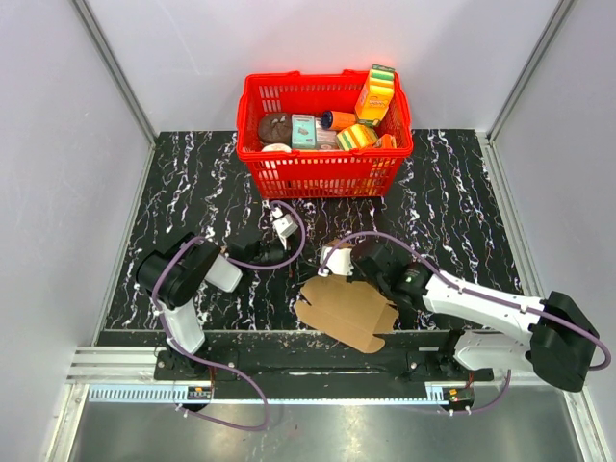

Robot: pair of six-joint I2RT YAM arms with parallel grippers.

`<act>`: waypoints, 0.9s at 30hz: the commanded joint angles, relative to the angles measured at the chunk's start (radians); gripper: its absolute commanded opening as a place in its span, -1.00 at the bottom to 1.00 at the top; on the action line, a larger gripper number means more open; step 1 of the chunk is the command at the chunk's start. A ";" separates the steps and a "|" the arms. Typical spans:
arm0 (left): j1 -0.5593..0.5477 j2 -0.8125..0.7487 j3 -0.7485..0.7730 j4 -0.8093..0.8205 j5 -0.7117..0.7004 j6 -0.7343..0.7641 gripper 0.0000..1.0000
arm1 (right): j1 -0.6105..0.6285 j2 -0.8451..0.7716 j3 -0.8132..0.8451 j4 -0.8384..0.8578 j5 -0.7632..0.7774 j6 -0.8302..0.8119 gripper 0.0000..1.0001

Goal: Fold the paper box

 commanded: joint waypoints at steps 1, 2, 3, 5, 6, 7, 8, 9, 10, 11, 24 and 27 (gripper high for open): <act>-0.007 0.014 0.023 0.037 0.038 0.034 0.98 | 0.025 0.004 -0.013 0.028 0.076 -0.038 -1.00; -0.009 0.014 0.025 0.037 0.039 0.034 0.98 | 0.030 0.003 -0.017 0.031 0.088 -0.040 -1.00; -0.012 0.015 0.025 0.035 0.038 0.036 0.98 | 0.036 0.000 -0.019 0.032 0.093 -0.043 -1.00; -0.017 0.020 0.029 0.033 0.036 0.036 0.98 | 0.044 -0.007 -0.029 0.041 0.102 -0.049 -1.00; -0.020 0.023 0.029 0.033 0.036 0.034 0.98 | 0.053 -0.005 -0.031 0.044 0.110 -0.050 -1.00; -0.021 0.025 0.032 0.033 0.038 0.034 0.98 | 0.056 -0.008 -0.036 0.051 0.122 -0.053 -1.00; -0.027 0.026 0.039 0.033 0.035 0.034 0.98 | 0.064 -0.008 -0.043 0.061 0.128 -0.056 -1.00; -0.030 0.028 0.042 0.030 0.033 0.034 0.98 | 0.067 -0.008 -0.048 0.069 0.134 -0.064 -1.00; -0.034 0.029 0.046 0.024 0.027 0.037 0.98 | 0.075 -0.002 -0.054 0.077 0.145 -0.066 -1.00; -0.038 0.029 0.049 0.021 0.027 0.039 0.98 | 0.081 0.000 -0.059 0.084 0.154 -0.070 -1.00; -0.061 0.062 0.051 0.058 -0.036 0.046 0.98 | 0.131 0.041 -0.122 0.247 0.257 -0.113 -1.00; -0.072 0.065 0.046 0.070 -0.063 0.049 0.98 | 0.154 0.044 -0.134 0.294 0.277 -0.127 -1.00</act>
